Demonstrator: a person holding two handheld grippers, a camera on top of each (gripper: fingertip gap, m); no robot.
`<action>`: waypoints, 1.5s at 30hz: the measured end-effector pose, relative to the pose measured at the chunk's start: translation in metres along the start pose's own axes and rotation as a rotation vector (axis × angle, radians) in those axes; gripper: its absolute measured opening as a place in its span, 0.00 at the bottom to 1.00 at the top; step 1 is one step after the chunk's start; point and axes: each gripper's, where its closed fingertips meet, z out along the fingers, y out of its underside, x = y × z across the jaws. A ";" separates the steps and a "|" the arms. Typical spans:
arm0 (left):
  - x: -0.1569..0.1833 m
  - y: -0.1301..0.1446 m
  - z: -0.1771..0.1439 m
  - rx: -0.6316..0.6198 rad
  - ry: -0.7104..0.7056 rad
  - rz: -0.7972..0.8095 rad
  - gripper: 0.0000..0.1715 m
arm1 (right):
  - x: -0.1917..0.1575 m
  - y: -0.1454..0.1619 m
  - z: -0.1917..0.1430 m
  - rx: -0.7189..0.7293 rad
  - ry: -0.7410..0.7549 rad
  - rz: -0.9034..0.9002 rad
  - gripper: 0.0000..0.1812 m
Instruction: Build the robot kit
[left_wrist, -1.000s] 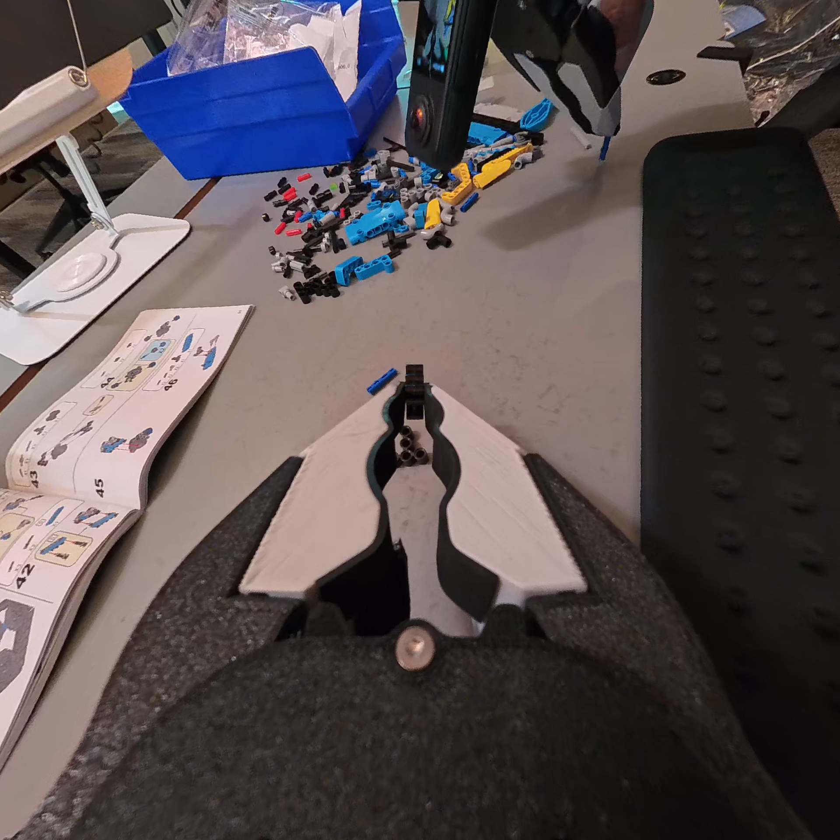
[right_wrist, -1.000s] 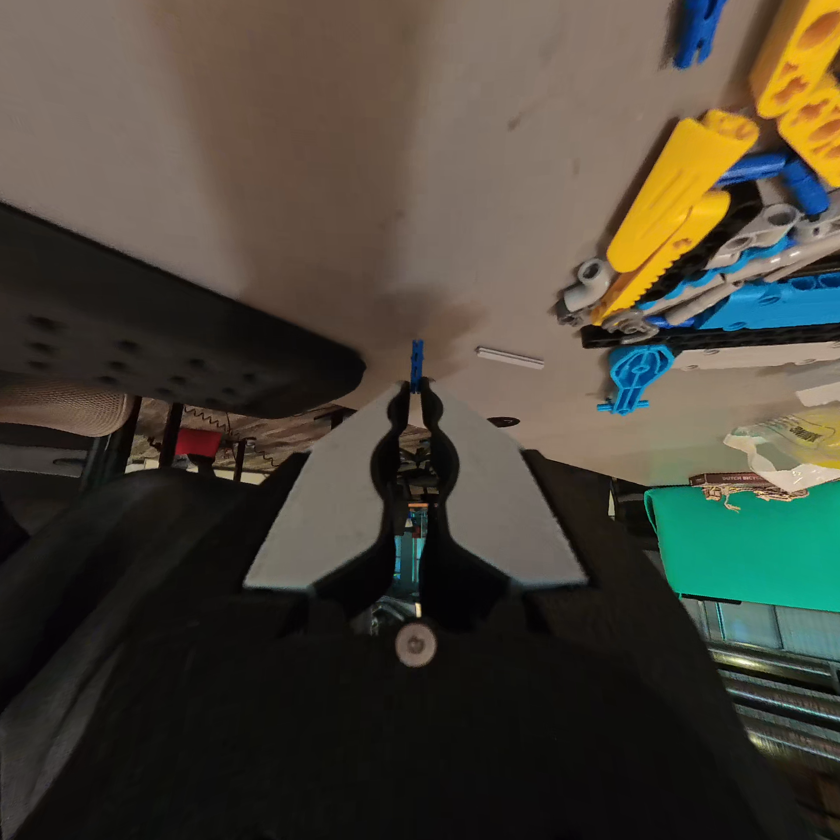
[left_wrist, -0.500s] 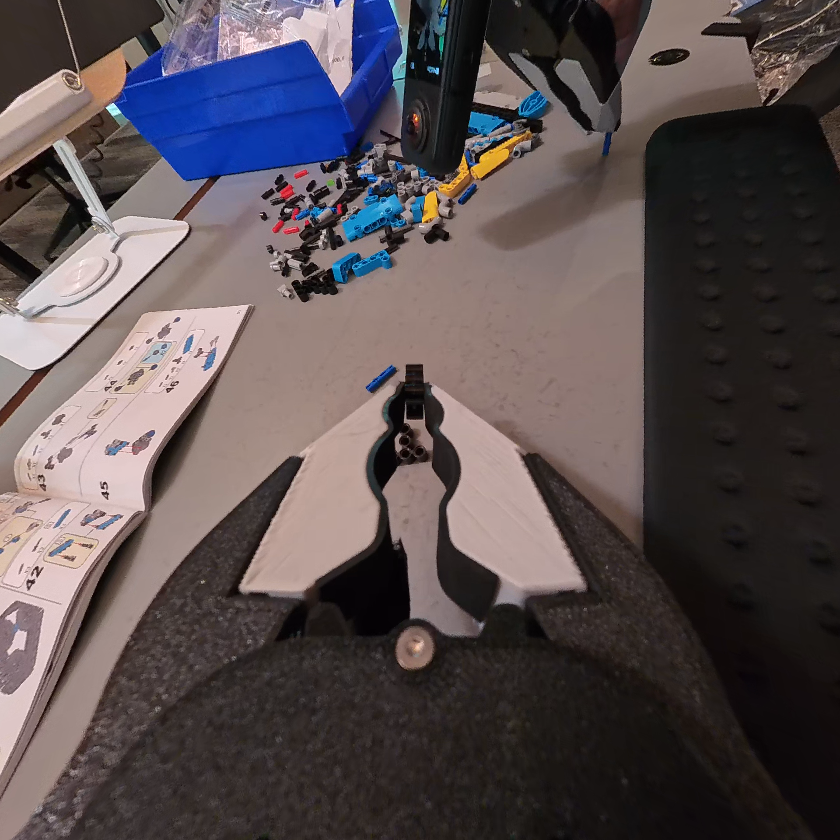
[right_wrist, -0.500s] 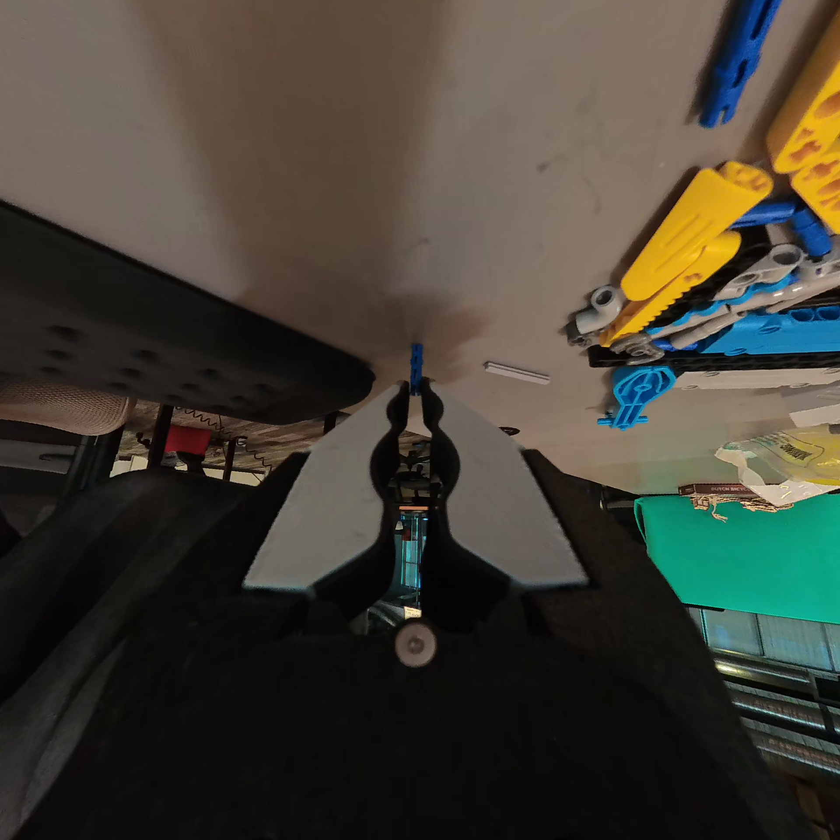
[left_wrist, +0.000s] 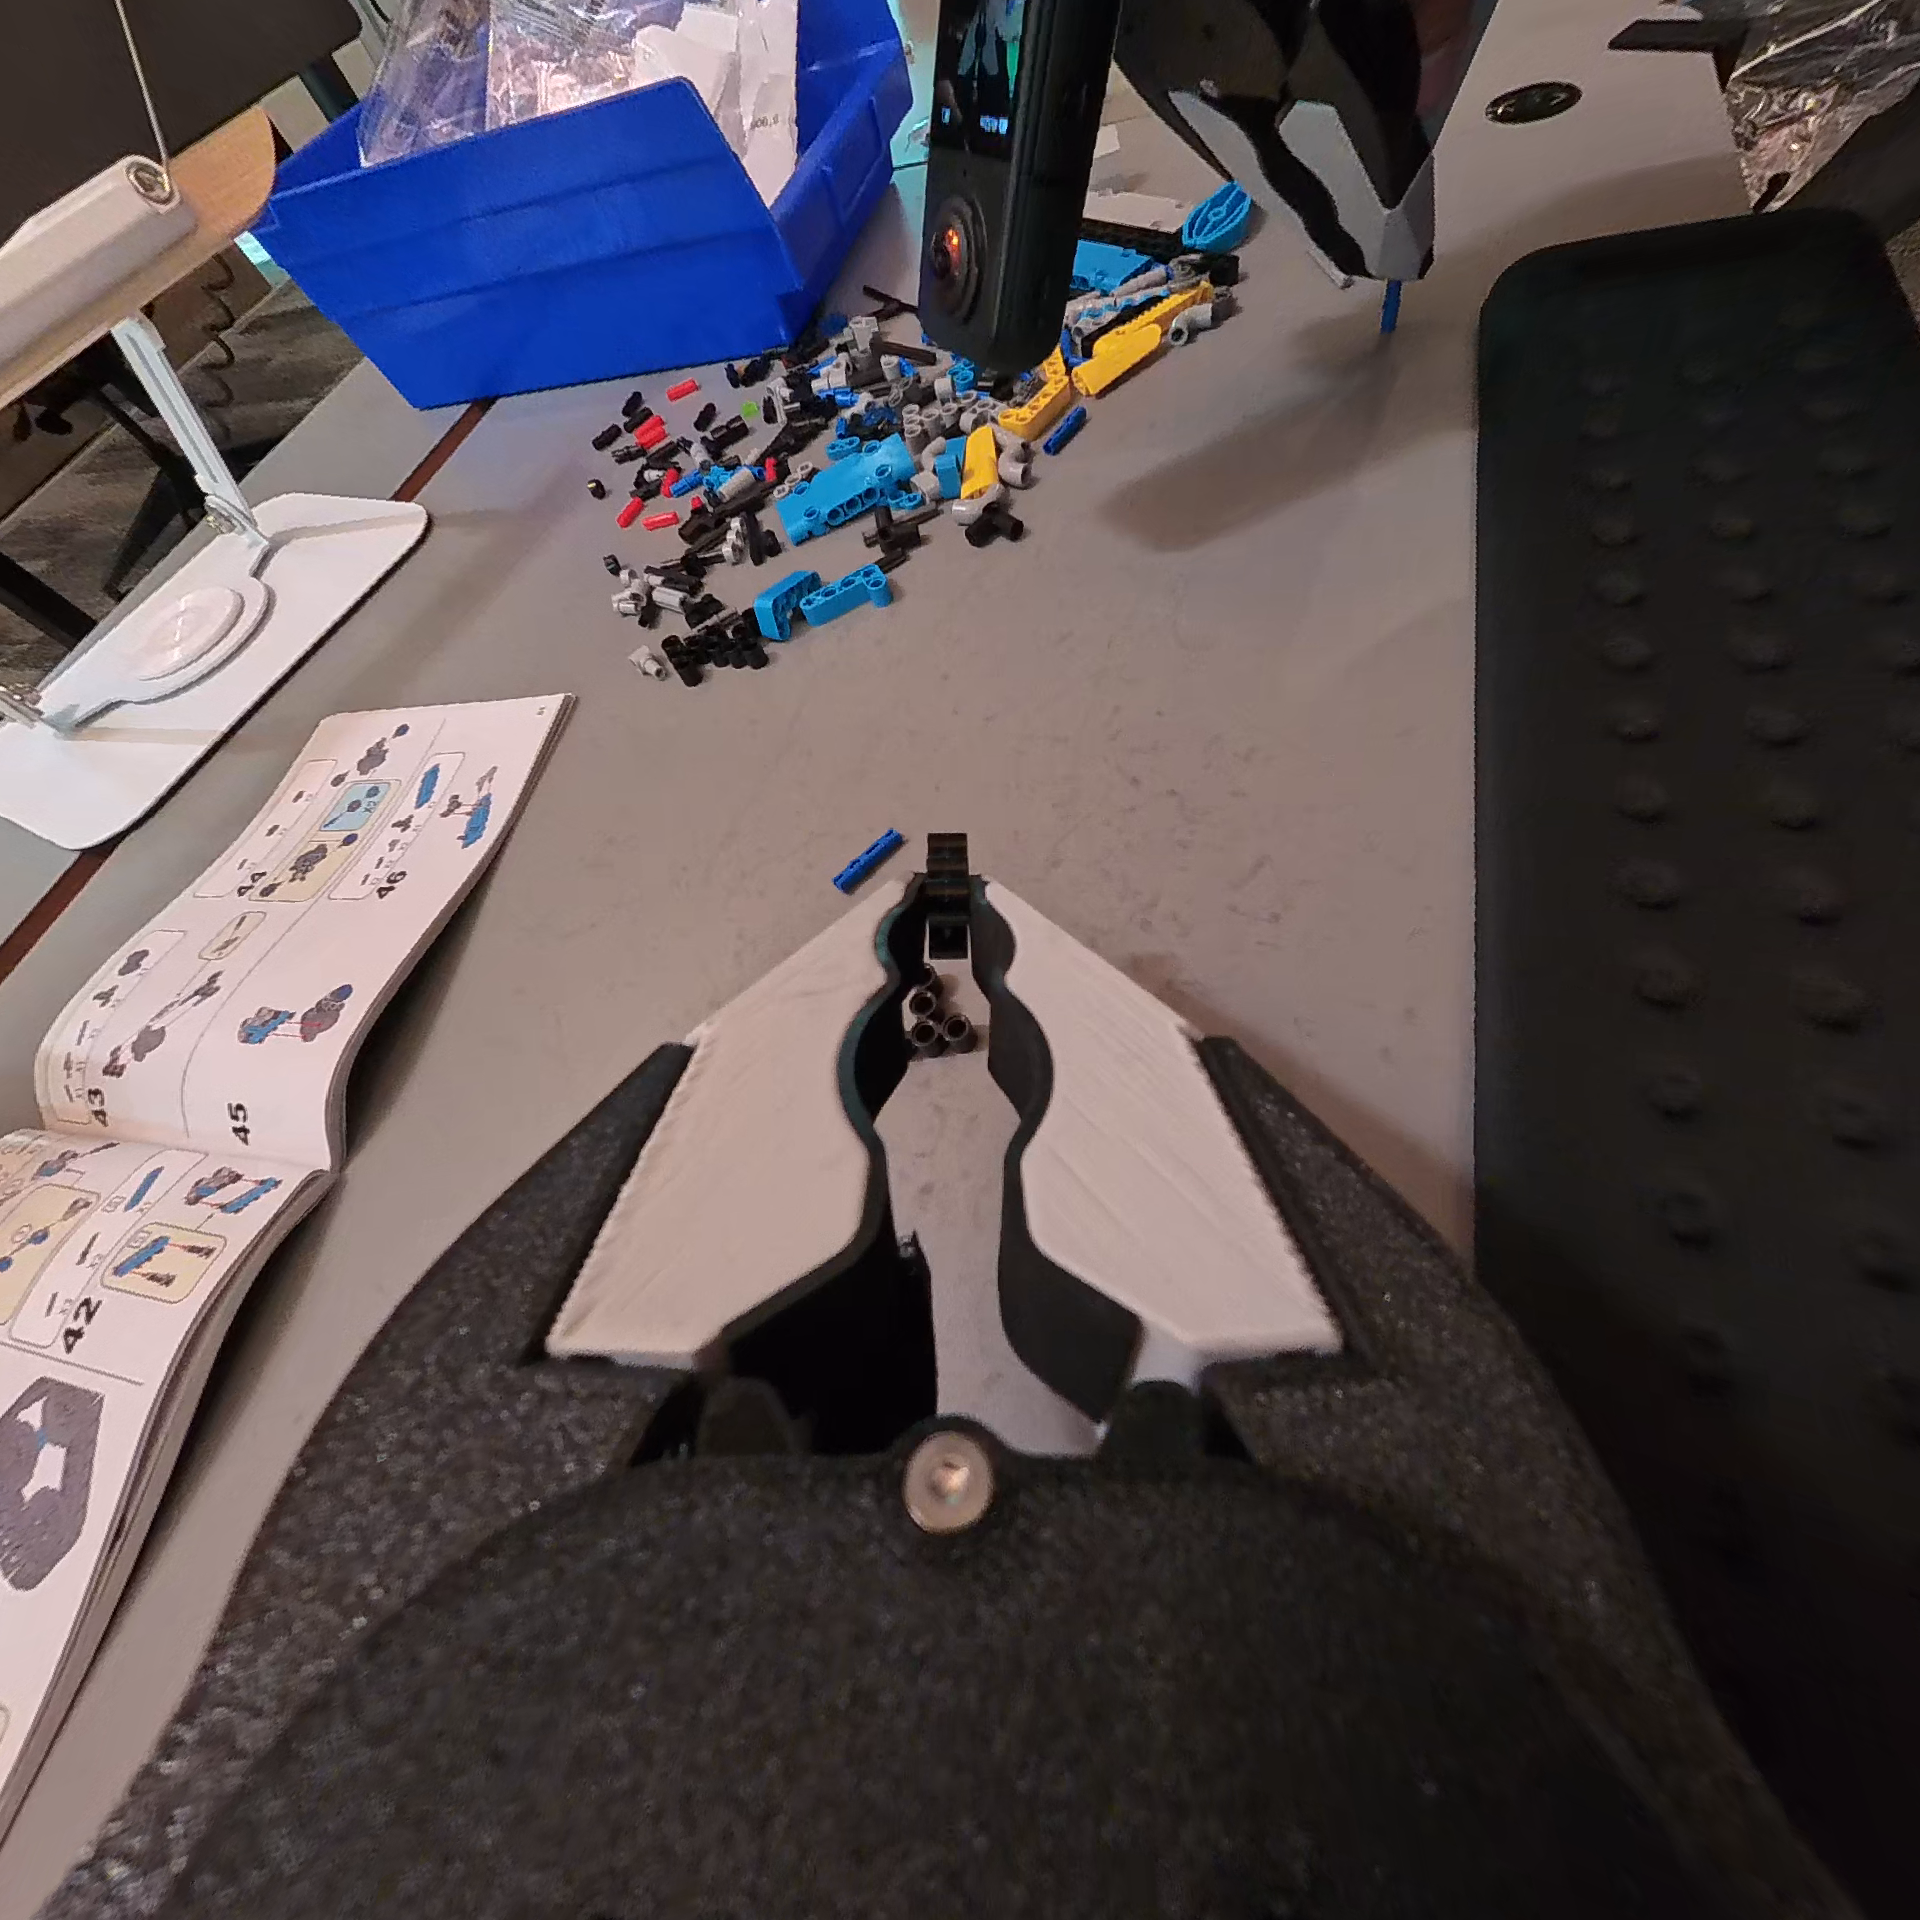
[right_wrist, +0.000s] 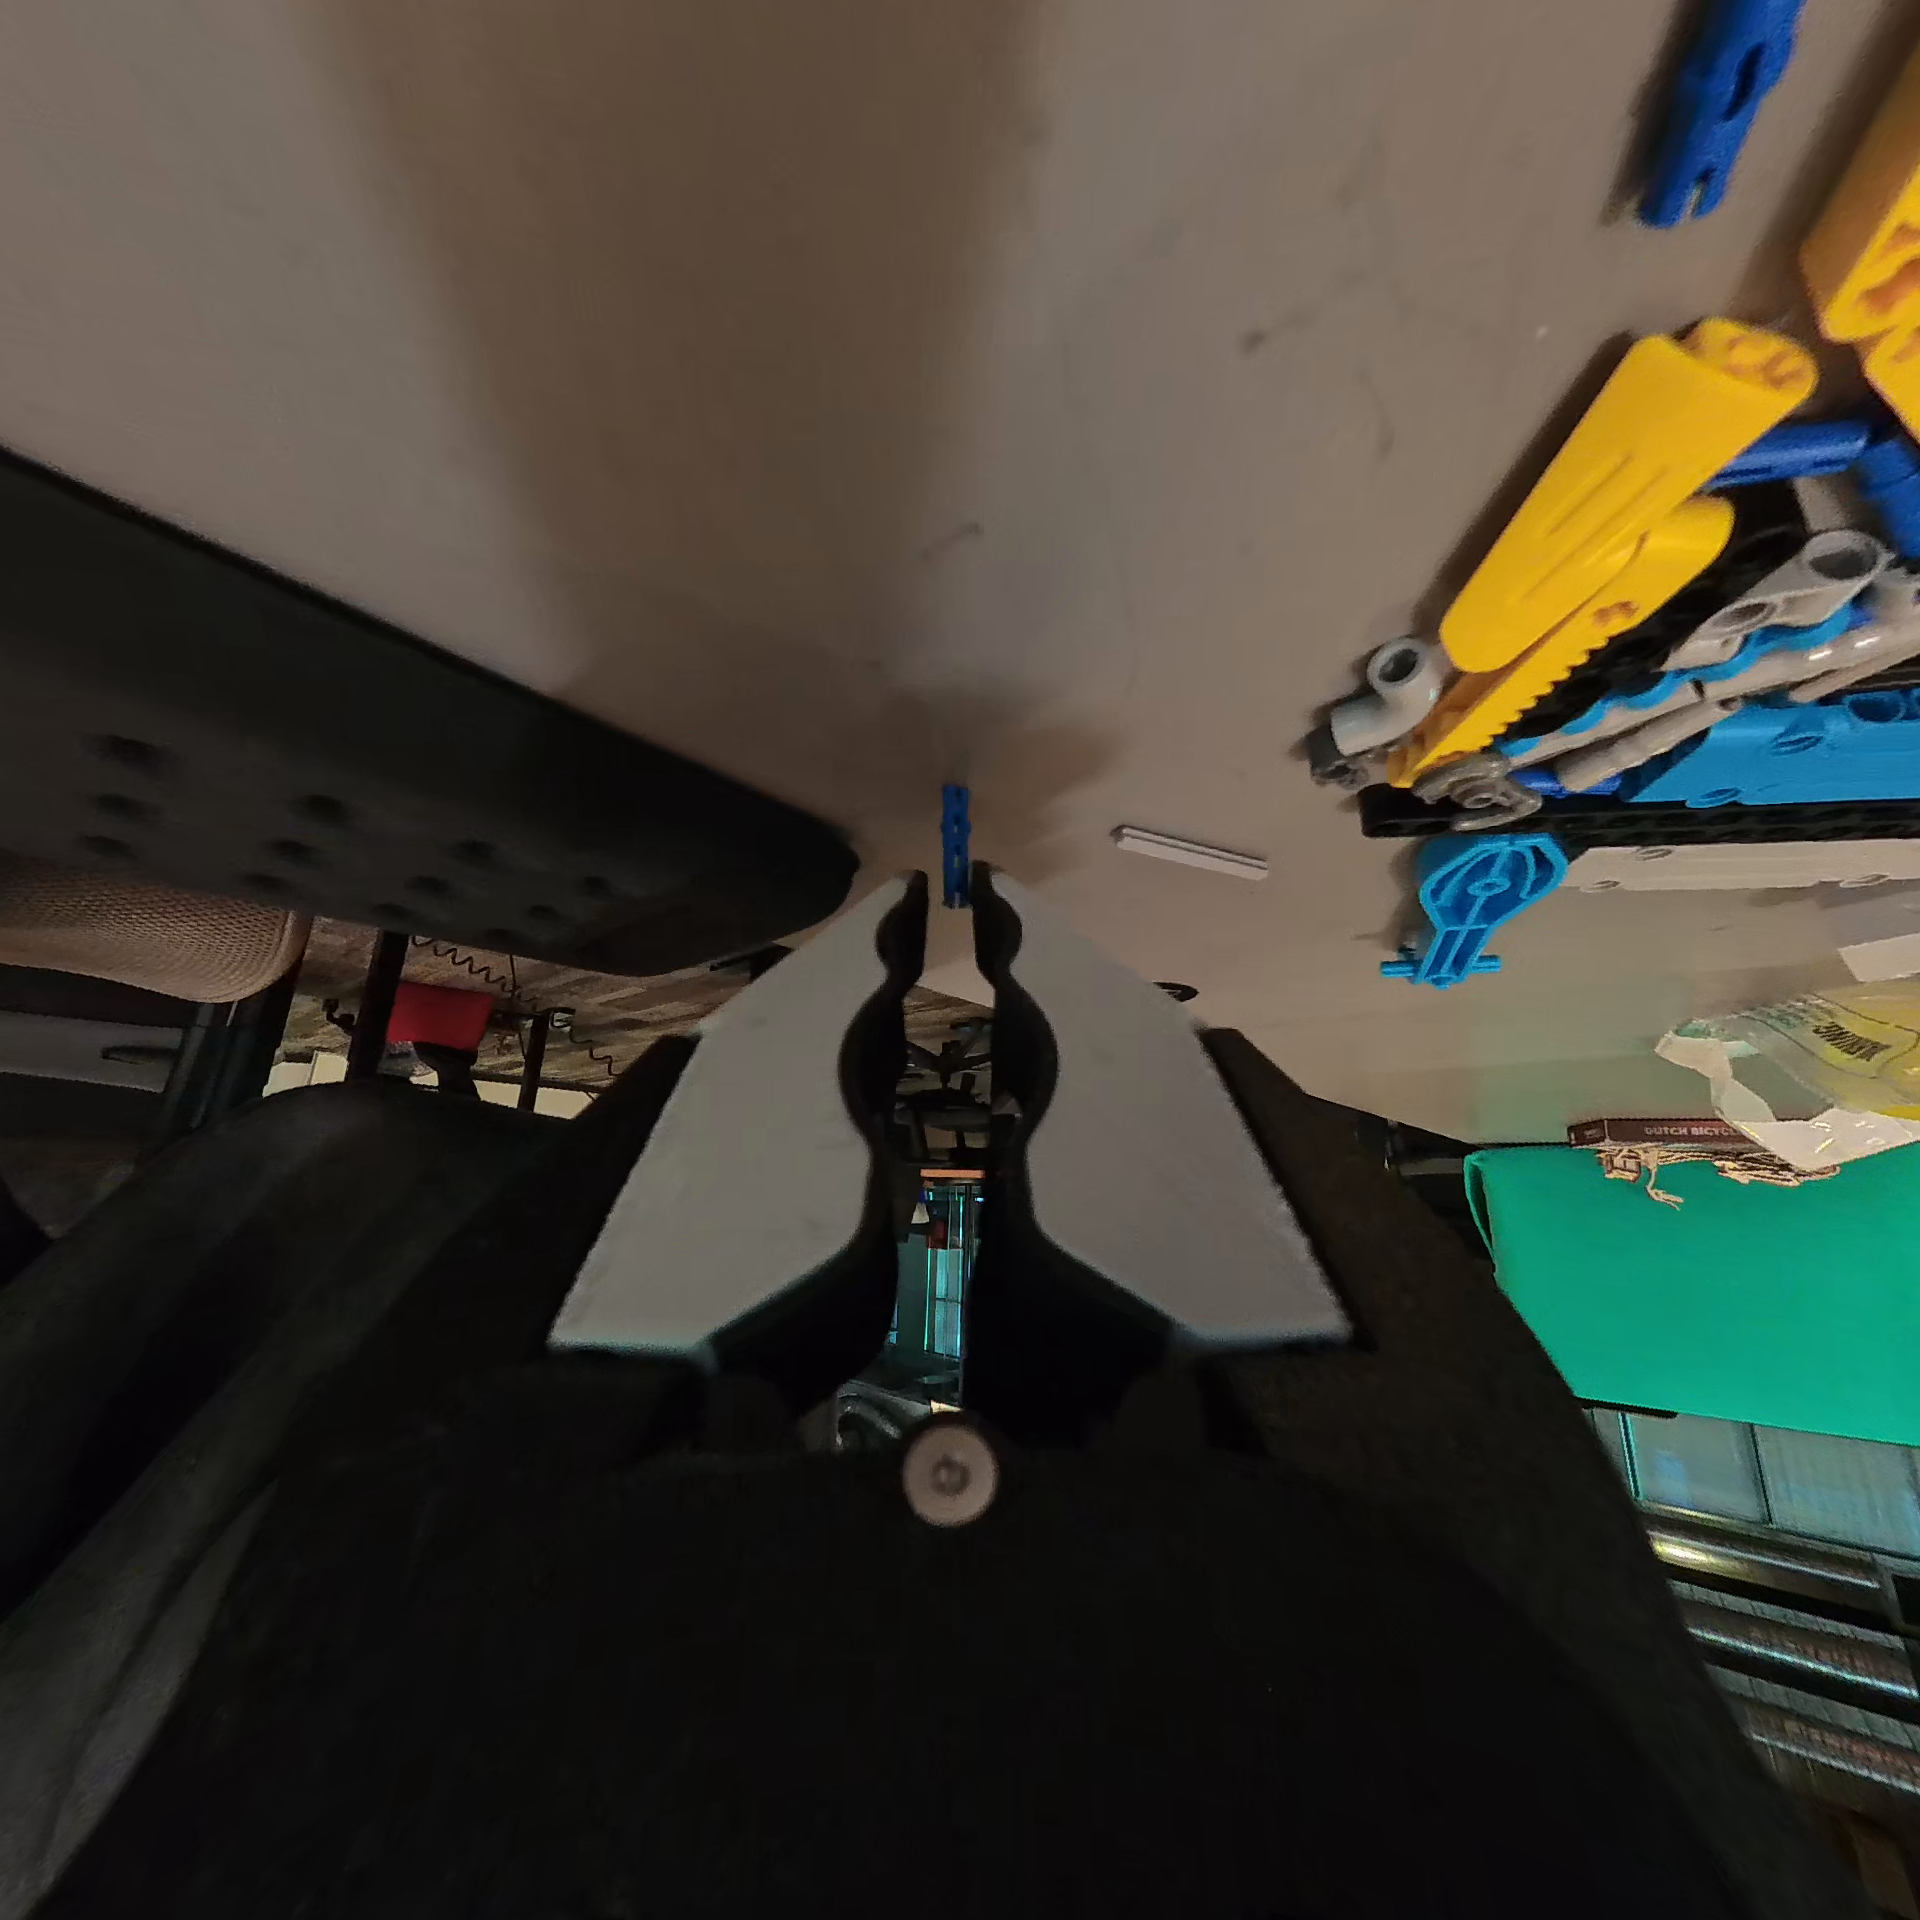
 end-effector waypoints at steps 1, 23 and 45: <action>0.000 0.000 0.000 -0.001 0.000 0.000 0.04 | 0.000 0.000 0.000 0.001 0.001 0.000 0.05; 0.000 0.001 0.000 -0.003 -0.001 0.005 0.04 | -0.002 -0.018 -0.003 0.356 -0.006 -0.026 0.06; 0.001 0.004 0.002 -0.022 -0.005 0.014 0.04 | -0.010 -0.031 -0.003 0.547 0.070 -0.031 0.07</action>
